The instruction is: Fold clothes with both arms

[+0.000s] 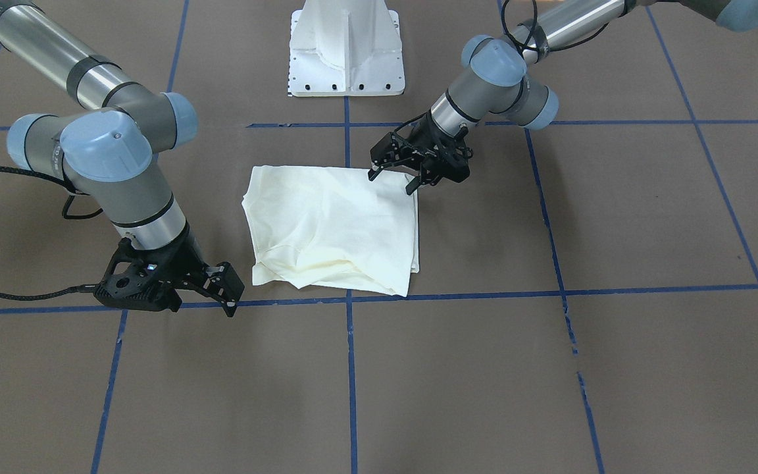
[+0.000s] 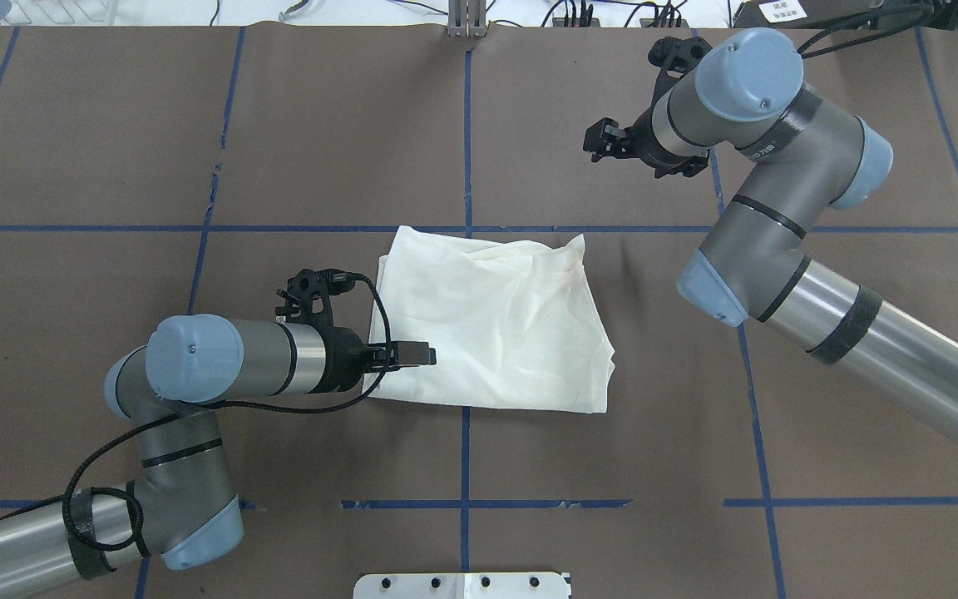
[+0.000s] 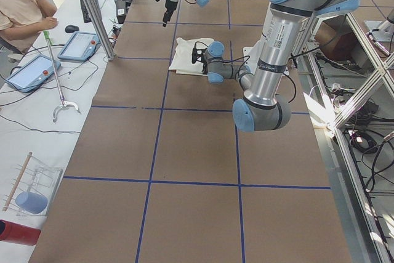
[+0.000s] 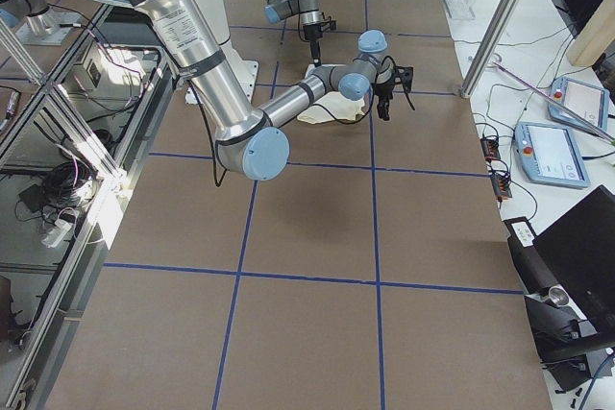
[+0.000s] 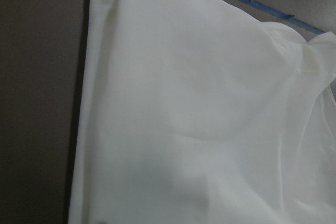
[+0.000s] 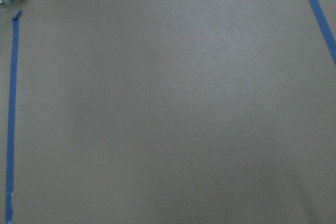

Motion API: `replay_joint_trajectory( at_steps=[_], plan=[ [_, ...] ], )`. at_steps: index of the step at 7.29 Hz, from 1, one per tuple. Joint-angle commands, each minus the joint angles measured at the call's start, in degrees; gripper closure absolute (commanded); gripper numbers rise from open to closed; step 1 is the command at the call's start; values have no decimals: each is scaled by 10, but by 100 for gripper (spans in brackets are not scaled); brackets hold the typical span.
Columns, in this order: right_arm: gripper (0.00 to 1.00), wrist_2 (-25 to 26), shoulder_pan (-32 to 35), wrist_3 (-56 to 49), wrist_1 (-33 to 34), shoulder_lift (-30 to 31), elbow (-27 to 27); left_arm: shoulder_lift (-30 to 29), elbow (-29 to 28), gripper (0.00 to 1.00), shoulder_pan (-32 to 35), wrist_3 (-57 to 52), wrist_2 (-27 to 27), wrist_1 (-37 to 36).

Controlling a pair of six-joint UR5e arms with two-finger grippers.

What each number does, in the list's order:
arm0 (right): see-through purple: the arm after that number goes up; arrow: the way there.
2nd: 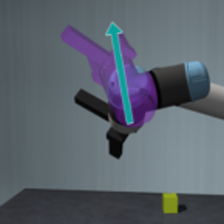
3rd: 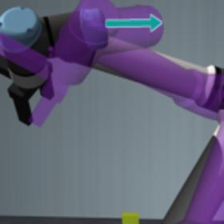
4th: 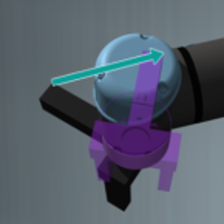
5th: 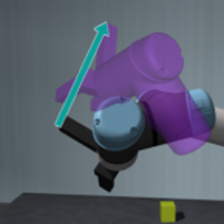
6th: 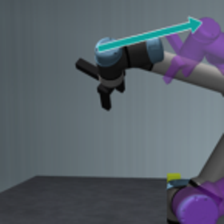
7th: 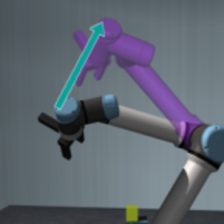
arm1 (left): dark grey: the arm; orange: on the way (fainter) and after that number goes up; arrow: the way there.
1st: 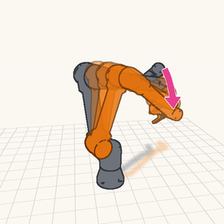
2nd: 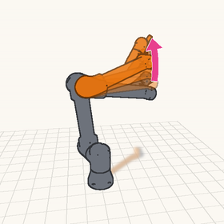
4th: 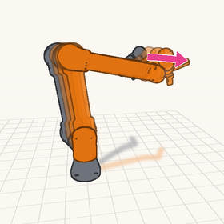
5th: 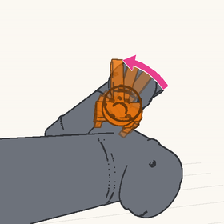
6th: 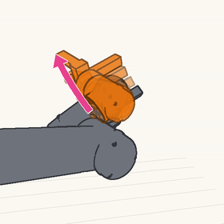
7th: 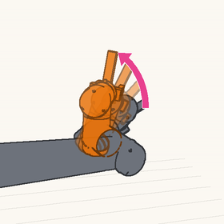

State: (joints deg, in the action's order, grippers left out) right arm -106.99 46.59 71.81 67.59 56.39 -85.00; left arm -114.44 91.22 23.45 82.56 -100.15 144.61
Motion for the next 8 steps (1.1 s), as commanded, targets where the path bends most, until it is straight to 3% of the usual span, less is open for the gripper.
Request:
replay_joint_trajectory(
  at_steps=[1, 2, 3, 5, 6, 8],
  plan=[
    [0, -5, 0, 0, 3, -4, -1, -4, 37, 0, 20, -11, -5, -36],
    [0, -7, 0, 0, 9, -3, -8, -7, 60, 0, 48, -40, -36, -89],
    [0, -10, 0, -2, 58, -4, -32, -6, 93, 0, 89, -82, -67, -147],
    [0, -23, 29, -112, 201, 2, -109, -7, 180, 0, 153, -215, -80, -348],
    [0, -54, 58, -164, 247, 13, -127, -6, 221, 0, 184, -295, -79, -438],
    [0, -101, 137, -323, 249, 73, -133, 1, 258, 0, 265, -441, -81, -533]
  ],
)
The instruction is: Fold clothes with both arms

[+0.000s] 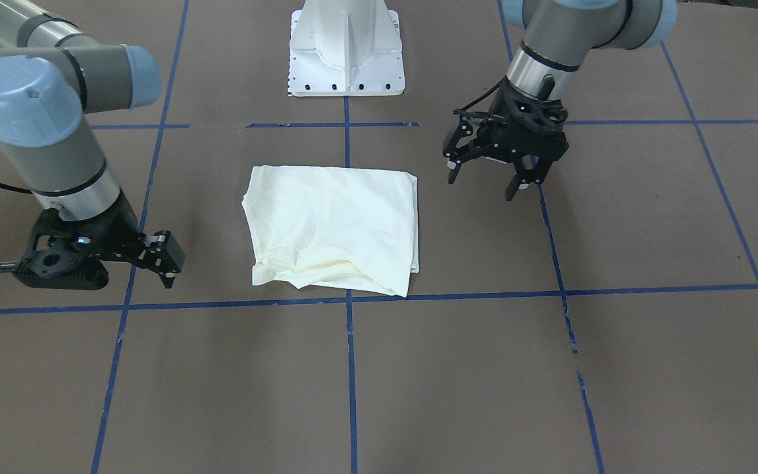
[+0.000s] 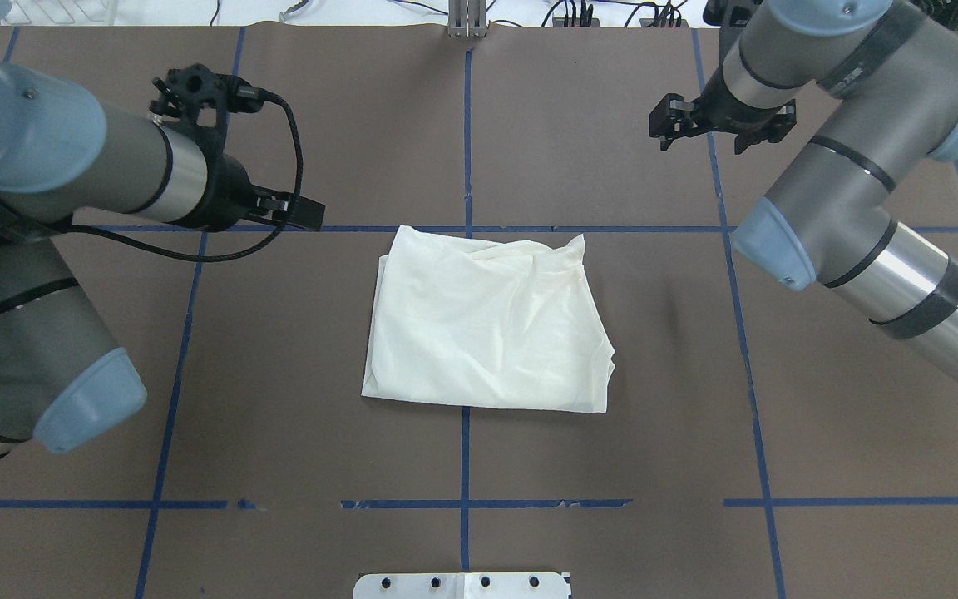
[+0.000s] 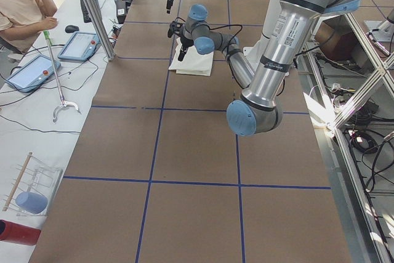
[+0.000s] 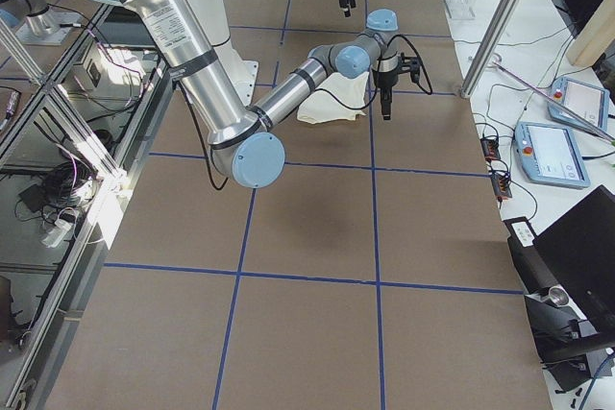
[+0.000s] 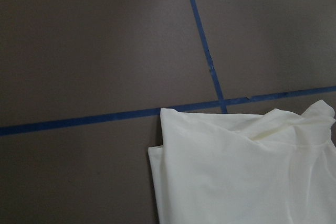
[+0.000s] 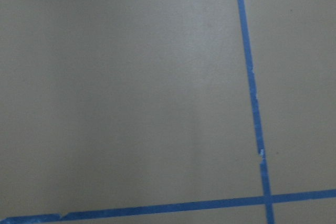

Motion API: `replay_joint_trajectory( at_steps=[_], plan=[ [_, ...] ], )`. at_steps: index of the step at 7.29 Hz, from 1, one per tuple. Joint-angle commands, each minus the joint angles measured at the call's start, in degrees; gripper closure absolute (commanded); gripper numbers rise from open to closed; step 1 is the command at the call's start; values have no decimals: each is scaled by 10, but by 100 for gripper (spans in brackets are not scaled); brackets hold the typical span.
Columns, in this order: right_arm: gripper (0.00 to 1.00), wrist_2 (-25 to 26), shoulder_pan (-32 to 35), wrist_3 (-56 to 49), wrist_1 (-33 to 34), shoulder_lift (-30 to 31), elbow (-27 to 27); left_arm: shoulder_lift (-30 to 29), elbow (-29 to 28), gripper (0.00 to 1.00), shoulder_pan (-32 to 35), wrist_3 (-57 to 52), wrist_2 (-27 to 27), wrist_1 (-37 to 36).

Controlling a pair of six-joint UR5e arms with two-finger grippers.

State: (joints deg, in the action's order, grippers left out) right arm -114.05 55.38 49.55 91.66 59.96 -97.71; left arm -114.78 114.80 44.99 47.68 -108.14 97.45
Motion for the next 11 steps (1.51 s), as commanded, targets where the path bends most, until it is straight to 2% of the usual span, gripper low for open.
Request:
replay_joint_trajectory(
  at_steps=[1, 3, 4, 5, 6, 7, 9, 10, 11],
  plan=[
    [0, -71, 105, -217, 6, 87, -6, 10, 21, 0, 95, -179, -11, -86],
    [0, -134, 214, -411, 6, 186, -2, 77, 20, 0, 217, -368, -102, -95],
    [0, -153, 254, -464, 6, 235, -1, 109, 17, 0, 280, -462, -136, -96],
    [0, -157, 271, -477, 5, 286, -2, 151, 15, 0, 322, -487, -150, -96],
    [0, -154, 274, -476, 5, 332, 7, 185, 3, 0, 328, -482, -154, -96],
    [0, -156, 287, -474, 5, 348, 4, 192, -35, 0, 330, -484, -156, -94],
    [0, -191, 306, -473, 5, 372, 4, 217, -51, 0, 345, -487, -200, -85],
    [0, -191, 327, -490, -13, 390, 2, 230, -47, 0, 348, -488, -202, -77],
    [0, -191, 337, -493, -58, 419, 5, 259, -47, 0, 360, -488, -202, -43]
  ],
)
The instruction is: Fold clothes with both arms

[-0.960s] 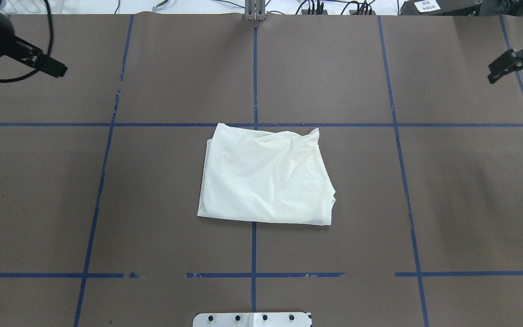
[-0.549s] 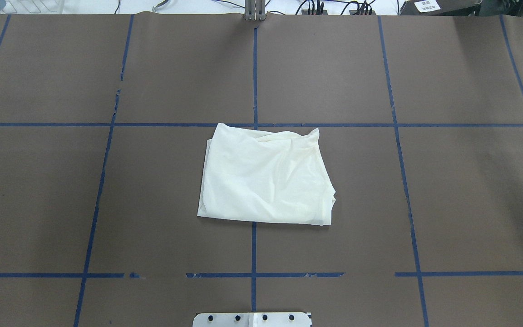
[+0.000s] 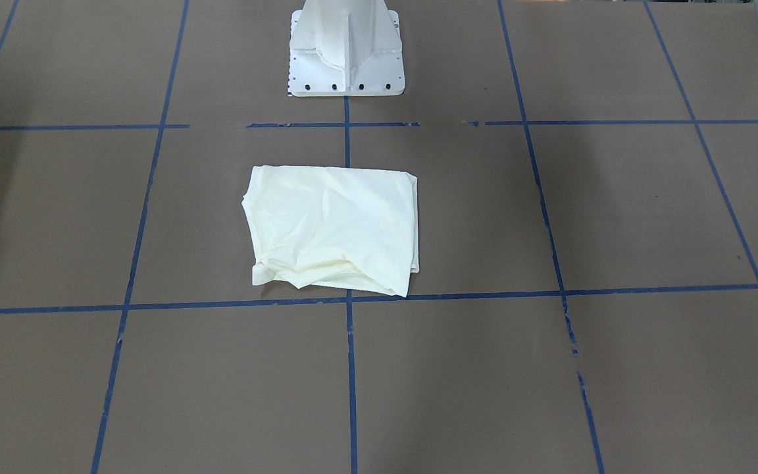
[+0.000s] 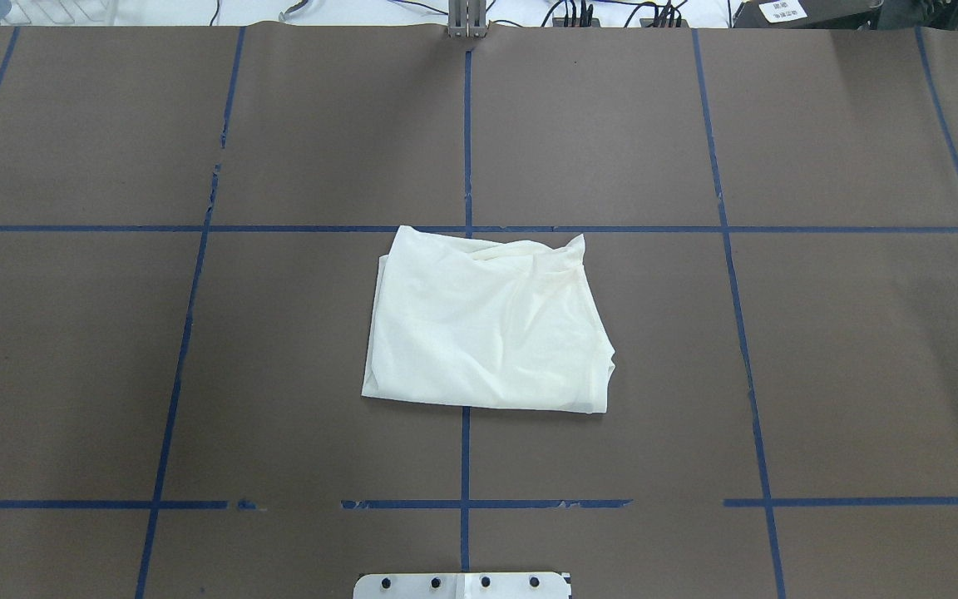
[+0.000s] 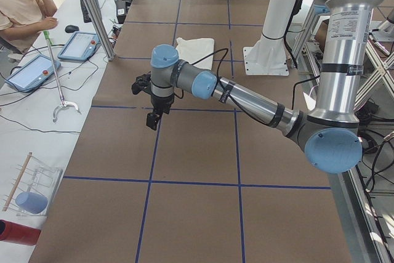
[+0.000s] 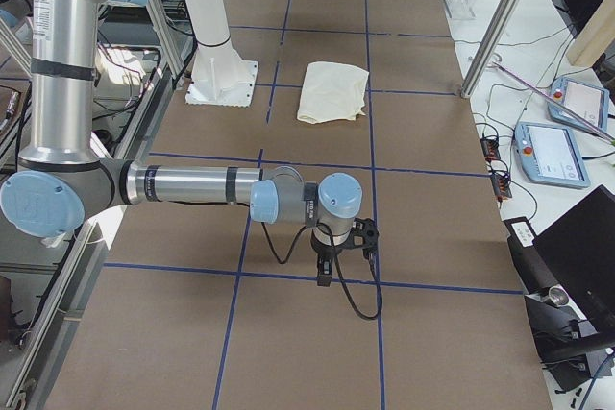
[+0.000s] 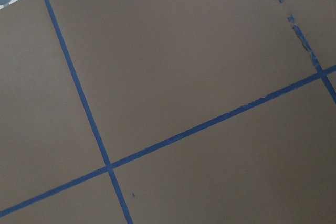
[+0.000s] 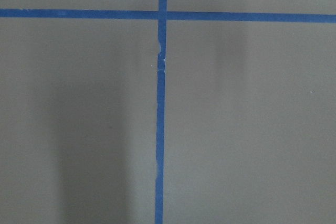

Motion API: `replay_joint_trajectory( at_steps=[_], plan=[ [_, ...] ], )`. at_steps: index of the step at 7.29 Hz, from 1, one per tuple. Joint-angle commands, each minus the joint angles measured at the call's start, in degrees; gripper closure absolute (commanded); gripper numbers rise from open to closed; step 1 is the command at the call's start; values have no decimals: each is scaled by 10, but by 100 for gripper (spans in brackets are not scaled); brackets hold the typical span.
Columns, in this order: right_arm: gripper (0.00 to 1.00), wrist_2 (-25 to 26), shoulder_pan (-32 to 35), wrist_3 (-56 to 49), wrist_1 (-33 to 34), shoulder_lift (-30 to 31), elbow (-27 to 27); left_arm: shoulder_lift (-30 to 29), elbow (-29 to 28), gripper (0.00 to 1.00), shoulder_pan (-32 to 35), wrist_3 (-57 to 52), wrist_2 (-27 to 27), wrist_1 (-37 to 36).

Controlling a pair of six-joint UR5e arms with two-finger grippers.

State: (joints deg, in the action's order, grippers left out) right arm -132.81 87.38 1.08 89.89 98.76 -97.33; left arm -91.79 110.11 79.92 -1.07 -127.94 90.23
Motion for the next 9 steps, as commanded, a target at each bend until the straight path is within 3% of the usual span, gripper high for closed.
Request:
replay_joint_trajectory(
  at_steps=[1, 5, 7, 9],
  plan=[
    [0, -1, 18, -6, -45, 31, -4, 58, -1, 0, 14, 2, -8, 76],
    [0, 19, -2, -5, -6, -15, -8, 78, -53, 0, 56, 6, -40, 83],
    [0, 25, -12, -6, 5, -14, -43, 79, -71, 0, 80, 4, -41, 84],
    [0, 26, -21, -6, 95, -35, -92, 90, -79, 0, 95, 7, -99, 84]
  ],
)
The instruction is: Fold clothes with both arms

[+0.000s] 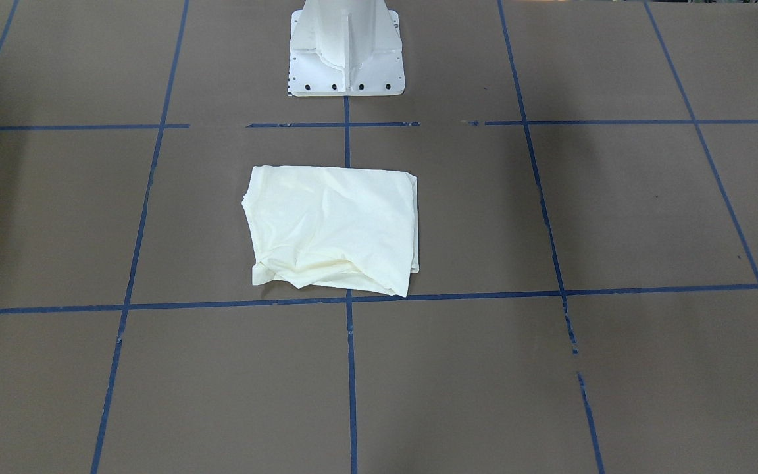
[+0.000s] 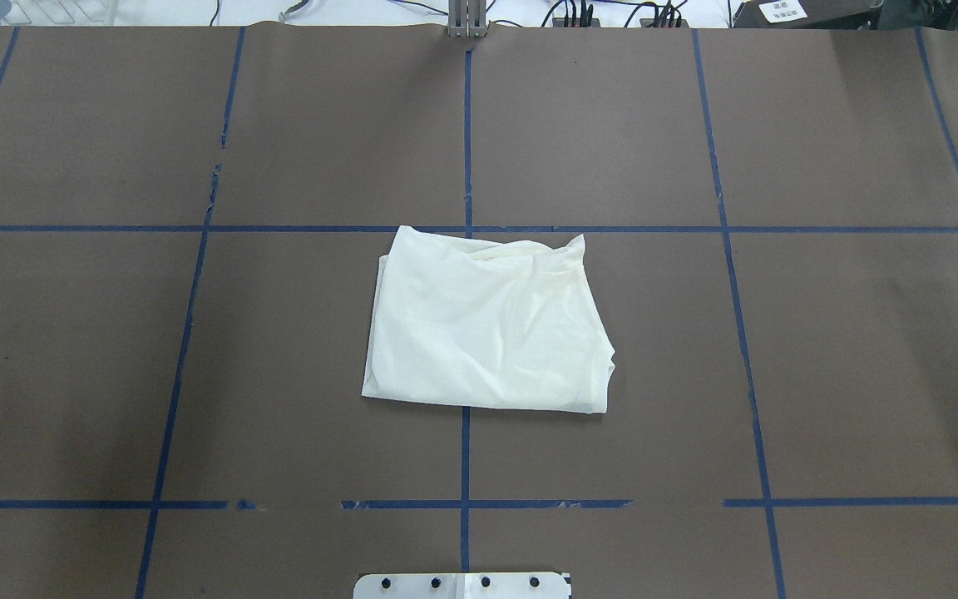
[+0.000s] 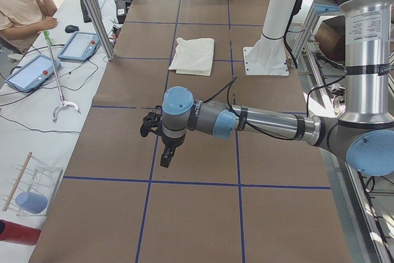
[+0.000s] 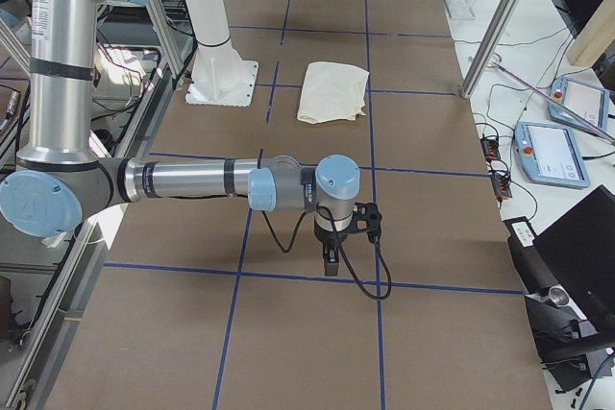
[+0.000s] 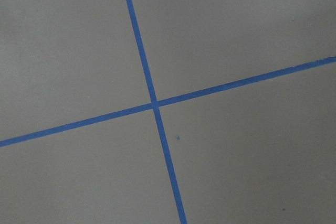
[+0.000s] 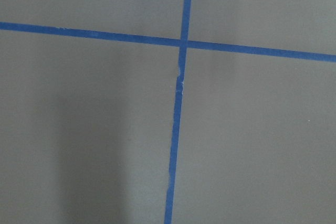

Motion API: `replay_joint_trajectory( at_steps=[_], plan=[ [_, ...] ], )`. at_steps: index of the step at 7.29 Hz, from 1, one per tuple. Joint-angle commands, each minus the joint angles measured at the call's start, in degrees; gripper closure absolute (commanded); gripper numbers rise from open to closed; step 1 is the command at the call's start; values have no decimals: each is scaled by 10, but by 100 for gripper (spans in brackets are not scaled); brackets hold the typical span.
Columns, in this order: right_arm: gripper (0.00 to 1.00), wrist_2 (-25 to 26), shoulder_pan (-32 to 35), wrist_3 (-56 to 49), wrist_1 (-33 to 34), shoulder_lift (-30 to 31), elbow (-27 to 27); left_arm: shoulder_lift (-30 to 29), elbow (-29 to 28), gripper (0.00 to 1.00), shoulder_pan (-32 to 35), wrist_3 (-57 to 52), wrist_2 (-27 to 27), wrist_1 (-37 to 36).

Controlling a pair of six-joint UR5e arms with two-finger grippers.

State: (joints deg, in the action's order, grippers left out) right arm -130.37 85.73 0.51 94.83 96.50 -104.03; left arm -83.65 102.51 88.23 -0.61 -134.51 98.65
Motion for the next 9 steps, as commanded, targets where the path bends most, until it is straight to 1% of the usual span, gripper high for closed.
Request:
replay_joint_trajectory(
  at_steps=[1, 2, 3, 4, 9],
  plan=[
    [0, 1, -6, 0, 47, -20, -23, 17, -13, 0, 12, 3, -29, 0],
    [0, 0, -10, 0, 47, -27, -20, 43, -7, 0, 11, 0, -29, 4],
    [0, -3, -10, 0, 45, -26, -20, 41, -11, 0, 9, 2, -2, 4],
    [0, -6, -10, 1, 45, -26, -20, 45, -4, 0, 10, 3, 10, 4],
    [0, -4, -10, 1, 45, -26, -13, 49, -6, 0, 12, 3, 14, 2]
  ],
)
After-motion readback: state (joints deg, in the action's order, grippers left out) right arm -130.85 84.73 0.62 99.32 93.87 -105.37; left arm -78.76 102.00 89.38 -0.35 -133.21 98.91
